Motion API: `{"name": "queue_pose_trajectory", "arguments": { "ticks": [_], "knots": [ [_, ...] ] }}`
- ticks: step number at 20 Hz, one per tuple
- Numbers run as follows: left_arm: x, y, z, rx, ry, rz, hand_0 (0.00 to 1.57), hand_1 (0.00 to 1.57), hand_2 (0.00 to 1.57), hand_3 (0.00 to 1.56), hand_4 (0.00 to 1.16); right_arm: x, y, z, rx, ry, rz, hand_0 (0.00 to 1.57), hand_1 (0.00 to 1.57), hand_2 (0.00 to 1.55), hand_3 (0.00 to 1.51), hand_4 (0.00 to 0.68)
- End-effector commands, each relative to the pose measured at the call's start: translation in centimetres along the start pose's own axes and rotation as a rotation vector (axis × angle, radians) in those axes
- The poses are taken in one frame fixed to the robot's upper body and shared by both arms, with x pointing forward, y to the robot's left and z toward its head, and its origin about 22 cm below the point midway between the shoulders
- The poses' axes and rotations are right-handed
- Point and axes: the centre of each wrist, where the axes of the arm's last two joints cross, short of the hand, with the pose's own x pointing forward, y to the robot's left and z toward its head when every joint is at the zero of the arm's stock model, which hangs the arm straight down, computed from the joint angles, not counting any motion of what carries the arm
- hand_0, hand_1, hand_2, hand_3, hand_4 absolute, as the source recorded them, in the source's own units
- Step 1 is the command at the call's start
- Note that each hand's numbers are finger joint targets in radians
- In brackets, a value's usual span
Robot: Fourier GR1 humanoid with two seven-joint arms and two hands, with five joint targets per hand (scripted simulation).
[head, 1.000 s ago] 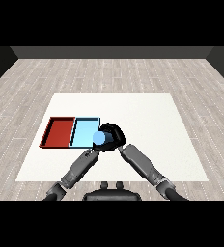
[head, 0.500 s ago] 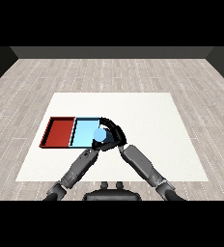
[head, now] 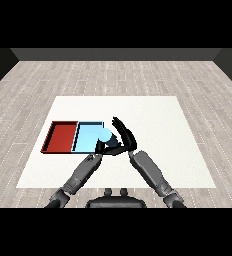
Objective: Pick the blue can and put it in the blue box
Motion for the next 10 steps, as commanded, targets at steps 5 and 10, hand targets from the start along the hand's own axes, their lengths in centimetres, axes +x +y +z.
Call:
{"name": "queue_pose_trajectory", "arguments": {
  "ticks": [5,10],
  "knots": [
    [0.1,0.5,1.4,0.029,-0.027,-0.046,1.57,1.57,1.57,1.50,1.13,3.3,-1.5,2.6,-0.045,-0.029,-0.023,0.00,0.00,0.00,0.00,0.000],
    [-0.9,4.6,-0.6,0.022,0.000,-0.103,1.57,1.57,1.57,1.49,1.13,5.4,-5.5,4.8,-0.120,-0.089,-0.002,0.00,0.00,0.00,0.00,0.000]
  ]
}}
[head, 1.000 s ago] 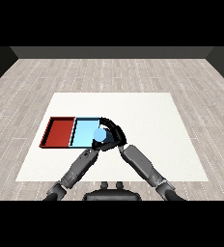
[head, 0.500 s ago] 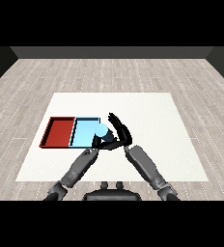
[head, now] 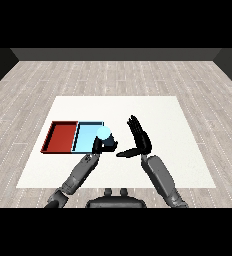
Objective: Pick the blue can and put it in the blue box
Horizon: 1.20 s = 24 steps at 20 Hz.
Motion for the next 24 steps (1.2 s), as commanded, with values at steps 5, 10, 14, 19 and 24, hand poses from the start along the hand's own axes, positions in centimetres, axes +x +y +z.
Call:
{"name": "queue_pose_trajectory", "arguments": {
  "ticks": [5,10,14,19,24],
  "knots": [
    [0.8,2.4,-0.7,0.056,-0.004,-0.080,1.57,1.57,1.57,1.49,1.13,3.3,-5.1,3.4,-0.135,-0.112,-0.025,0.00,0.00,0.00,0.00,0.000],
    [0.2,5.2,-2.1,0.118,0.081,-0.181,1.57,1.57,1.57,1.50,1.13,2.6,-7.9,4.3,-0.239,-0.120,0.037,0.00,0.00,0.00,0.00,0.000],
    [-1.1,12.8,-2.5,0.223,0.205,-0.169,1.57,1.57,1.57,1.50,1.12,4.9,-7.8,6.2,-0.243,-0.099,0.042,0.00,0.00,0.00,0.00,0.000],
    [-3.0,15.2,-2.8,0.277,0.366,-0.218,1.57,1.57,1.57,1.51,1.09,3.9,-8.2,6.1,-0.268,-0.085,0.063,0.00,0.00,0.00,0.00,0.000],
    [-2.4,18.6,-4.7,0.321,0.484,-0.314,1.57,1.57,1.57,1.49,1.05,3.5,-9.3,6.3,-0.269,-0.071,0.074,0.00,0.00,0.00,0.00,0.000]
  ]
}}
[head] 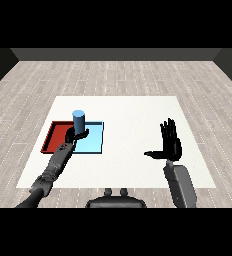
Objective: Pick the blue can and put it in the blue box
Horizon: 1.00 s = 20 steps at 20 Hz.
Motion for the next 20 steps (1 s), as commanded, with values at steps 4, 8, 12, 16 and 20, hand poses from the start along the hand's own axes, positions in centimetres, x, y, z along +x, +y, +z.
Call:
{"name": "queue_pose_trajectory", "arguments": {
  "ticks": [4,8,12,16,20],
  "knots": [
    [-0.2,-0.7,-1.2,0.050,0.215,-0.142,1.57,1.57,1.54,1.41,0.97,-1.4,-0.3,-1.0,-0.034,0.045,-0.018,0.00,0.00,0.00,0.00,0.000],
    [-1.6,-1.4,-0.5,-0.007,0.293,-0.207,1.57,1.57,1.47,1.19,0.94,-2.9,0.4,-1.5,-0.045,0.030,-0.024,0.00,0.00,0.00,0.00,0.000],
    [-3.7,-4.0,1.5,-0.074,0.336,-0.267,1.48,1.48,1.41,0.88,0.87,-4.1,-1.8,1.0,-0.076,0.064,-0.026,0.00,0.00,0.00,0.00,0.000],
    [-5.3,-2.9,2.1,-0.096,0.446,-0.208,1.57,1.57,1.43,0.00,0.78,-2.8,-2.7,0.4,-0.050,0.051,-0.025,0.00,0.00,0.00,0.00,0.000],
    [-4.8,-3.9,2.1,-0.127,0.425,-0.299,0.86,0.86,0.88,0.48,0.65,-3.2,-2.1,0.7,-0.050,0.039,-0.001,0.00,0.00,0.00,0.00,0.000]
  ]
}}
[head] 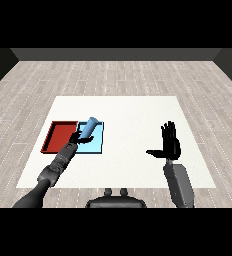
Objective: Pick the blue can and put it in the blue box
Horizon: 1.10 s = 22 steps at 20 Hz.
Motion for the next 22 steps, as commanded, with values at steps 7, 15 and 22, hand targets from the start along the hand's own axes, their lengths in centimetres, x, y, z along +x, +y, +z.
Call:
{"name": "queue_pose_trajectory", "arguments": {
  "ticks": [7,15,22],
  "knots": [
    [-2.7,-1.1,0.7,0.098,0.070,-0.042,0.00,0.00,0.00,0.00,0.00,0.4,0.3,-0.9,0.003,-0.029,-0.033,0.00,0.00,0.00,0.00,0.000],
    [2.8,-1.1,0.8,0.370,-0.442,0.270,0.00,0.00,0.00,0.00,0.00,0.4,1.2,-0.3,0.036,-0.014,-0.054,0.00,0.00,0.00,0.00,0.000],
    [2.2,-2.4,3.4,0.159,-0.834,0.484,0.00,0.00,0.00,0.00,0.00,0.2,0.2,0.3,0.031,0.017,0.008,0.00,0.00,0.00,0.00,0.000]
  ]
}}
